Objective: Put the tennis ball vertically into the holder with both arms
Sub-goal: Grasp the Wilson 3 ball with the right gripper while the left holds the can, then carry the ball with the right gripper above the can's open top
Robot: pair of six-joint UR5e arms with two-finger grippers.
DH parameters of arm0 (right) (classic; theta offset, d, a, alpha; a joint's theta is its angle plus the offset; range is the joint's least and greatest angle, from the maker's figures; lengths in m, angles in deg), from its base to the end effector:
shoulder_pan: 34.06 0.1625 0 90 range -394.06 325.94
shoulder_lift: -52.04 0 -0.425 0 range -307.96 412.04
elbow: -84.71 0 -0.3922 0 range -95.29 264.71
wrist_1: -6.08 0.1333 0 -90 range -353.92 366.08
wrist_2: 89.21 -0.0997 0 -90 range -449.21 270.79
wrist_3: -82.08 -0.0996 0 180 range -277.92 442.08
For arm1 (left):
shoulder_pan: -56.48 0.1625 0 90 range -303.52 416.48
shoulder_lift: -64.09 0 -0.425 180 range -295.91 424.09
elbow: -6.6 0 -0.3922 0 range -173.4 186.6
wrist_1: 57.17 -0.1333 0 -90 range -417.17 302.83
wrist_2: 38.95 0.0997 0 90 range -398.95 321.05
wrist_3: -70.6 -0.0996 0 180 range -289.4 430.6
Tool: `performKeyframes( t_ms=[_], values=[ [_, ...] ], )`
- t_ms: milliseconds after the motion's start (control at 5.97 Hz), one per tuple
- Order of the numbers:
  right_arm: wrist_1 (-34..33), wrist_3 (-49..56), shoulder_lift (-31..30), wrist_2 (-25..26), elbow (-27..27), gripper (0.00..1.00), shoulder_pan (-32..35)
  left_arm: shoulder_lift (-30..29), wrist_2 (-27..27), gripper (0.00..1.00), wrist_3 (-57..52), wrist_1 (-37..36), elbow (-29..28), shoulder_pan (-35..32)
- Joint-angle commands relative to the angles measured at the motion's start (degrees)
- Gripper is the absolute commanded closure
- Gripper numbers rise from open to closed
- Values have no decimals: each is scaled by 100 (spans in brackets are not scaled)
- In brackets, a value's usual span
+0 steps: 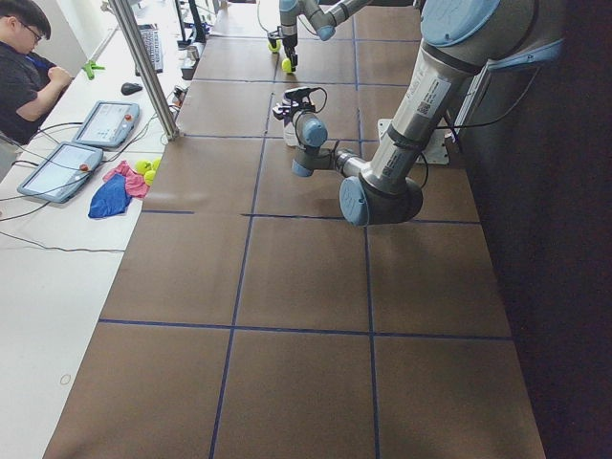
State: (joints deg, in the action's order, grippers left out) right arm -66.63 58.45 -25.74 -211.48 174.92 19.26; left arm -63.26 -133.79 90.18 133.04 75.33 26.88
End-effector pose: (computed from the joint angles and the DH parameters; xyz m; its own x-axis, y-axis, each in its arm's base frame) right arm -0.2949 -0.5301 0.5172 0.6843 -0.3780 0.6235 0.2668 0.9256 0.2683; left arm 0.5291 -0.4442 0.2584 0.2727 0.9248 -0.2652 0.5057 0.0967 0.8572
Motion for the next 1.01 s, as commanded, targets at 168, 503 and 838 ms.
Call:
performKeyframes(
  t_ms=[168,503,838],
  values=[
    [-530,-926,393,-51,1266,87,205,0,0,1,2,-2,-9,6],
    [-2012,-2193,1506,-7,1989,86,-135,0,0,1,2,-2,-18,6],
    [-2632,-3432,2535,281,2142,86,-653,-9,0,1,2,-11,-26,15]
  ],
)
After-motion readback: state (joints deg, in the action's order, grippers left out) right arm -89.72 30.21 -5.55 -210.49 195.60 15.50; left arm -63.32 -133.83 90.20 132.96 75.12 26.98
